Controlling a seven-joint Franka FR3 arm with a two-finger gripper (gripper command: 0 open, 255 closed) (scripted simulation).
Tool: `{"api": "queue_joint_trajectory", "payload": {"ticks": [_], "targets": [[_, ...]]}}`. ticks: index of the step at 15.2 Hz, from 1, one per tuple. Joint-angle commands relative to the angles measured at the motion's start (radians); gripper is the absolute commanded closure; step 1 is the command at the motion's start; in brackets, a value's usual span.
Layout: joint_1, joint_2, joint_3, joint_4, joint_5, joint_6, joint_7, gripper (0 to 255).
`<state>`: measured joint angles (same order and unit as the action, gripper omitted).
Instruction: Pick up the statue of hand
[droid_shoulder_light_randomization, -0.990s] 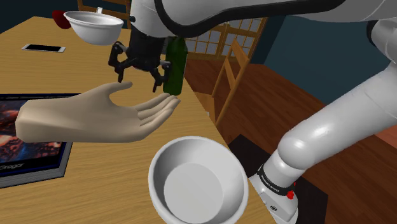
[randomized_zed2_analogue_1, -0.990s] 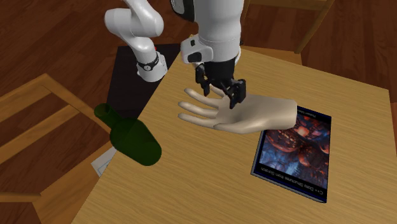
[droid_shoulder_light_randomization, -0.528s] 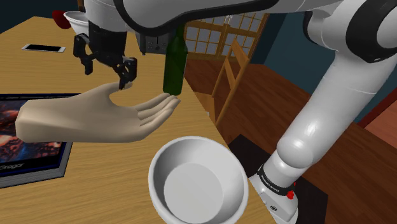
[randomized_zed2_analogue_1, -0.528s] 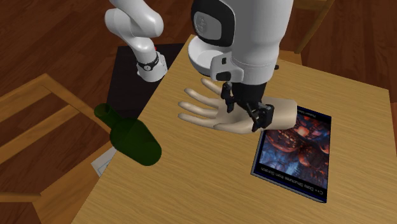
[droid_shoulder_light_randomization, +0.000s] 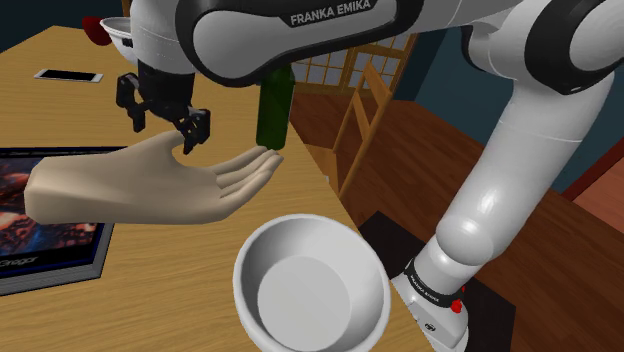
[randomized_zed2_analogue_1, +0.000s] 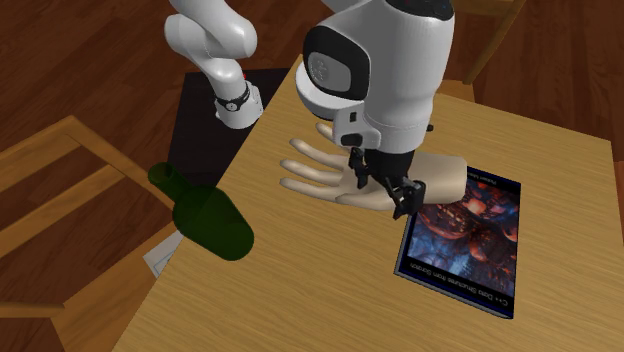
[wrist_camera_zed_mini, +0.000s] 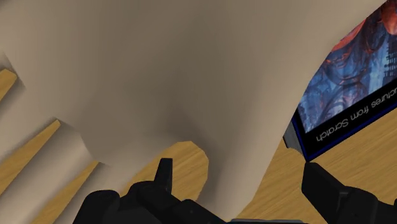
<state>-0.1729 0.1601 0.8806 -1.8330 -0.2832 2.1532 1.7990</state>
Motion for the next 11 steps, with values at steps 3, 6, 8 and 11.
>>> {"api": "queue_joint_trajectory", "payload": {"ticks": [3,6,8,11], "targets": [[-0.001,-0.002,0.000,-0.009,0.001,0.008,0.001,255],[-0.001,-0.003,0.001,-0.008,0.002,0.006,0.001,255],[-0.001,-0.003,0.001,-0.008,0.002,0.006,0.000,255],[0.000,0.001,0.000,-0.007,-0.002,0.008,0.003,255]]}}
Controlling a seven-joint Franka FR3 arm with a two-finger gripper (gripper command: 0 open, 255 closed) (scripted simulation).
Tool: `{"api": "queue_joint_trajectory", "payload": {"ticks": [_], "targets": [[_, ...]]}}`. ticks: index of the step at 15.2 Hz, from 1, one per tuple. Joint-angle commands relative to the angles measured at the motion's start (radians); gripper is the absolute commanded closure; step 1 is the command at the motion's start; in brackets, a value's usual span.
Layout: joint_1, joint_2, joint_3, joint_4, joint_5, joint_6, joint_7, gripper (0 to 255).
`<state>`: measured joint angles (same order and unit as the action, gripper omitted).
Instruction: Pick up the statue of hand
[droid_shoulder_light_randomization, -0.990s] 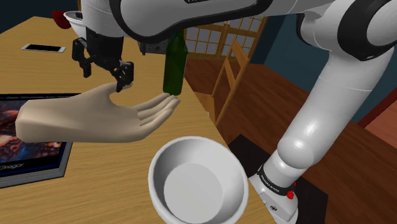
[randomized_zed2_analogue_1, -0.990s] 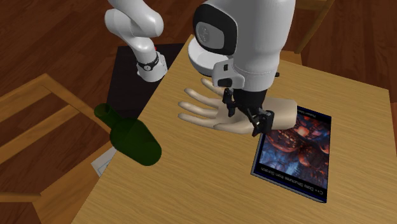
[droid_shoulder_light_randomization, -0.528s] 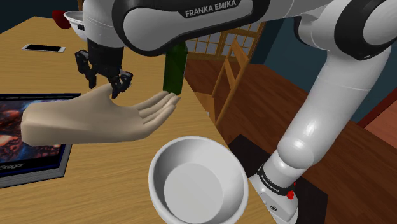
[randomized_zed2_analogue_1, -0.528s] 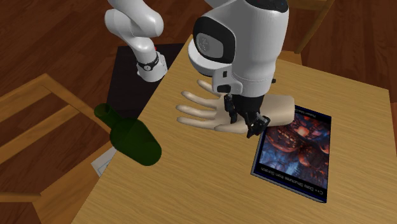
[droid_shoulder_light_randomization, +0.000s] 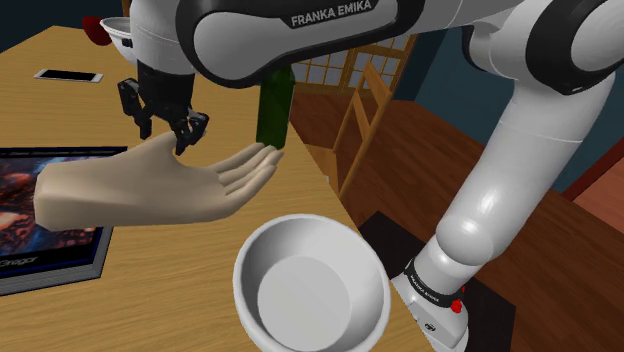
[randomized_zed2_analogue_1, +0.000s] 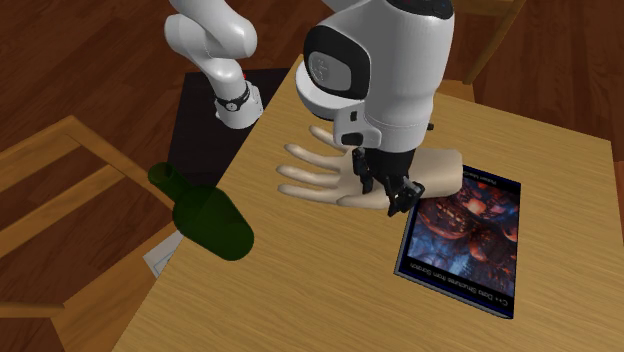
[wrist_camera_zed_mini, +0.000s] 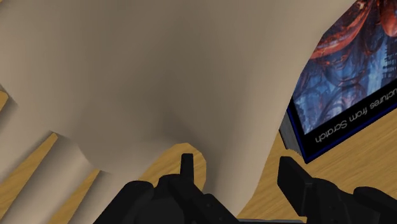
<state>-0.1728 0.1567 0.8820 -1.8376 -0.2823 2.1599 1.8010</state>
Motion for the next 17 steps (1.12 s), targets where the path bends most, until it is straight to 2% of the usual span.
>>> {"api": "queue_joint_trajectory", "payload": {"ticks": [1,15,17], "targets": [[-0.001,0.000,0.000,0.007,0.002,-0.011,-0.004,255],[0.000,-0.022,0.012,0.175,0.042,-0.189,-0.046,255],[0.001,-0.022,0.012,0.177,0.042,-0.191,-0.046,255]]}}
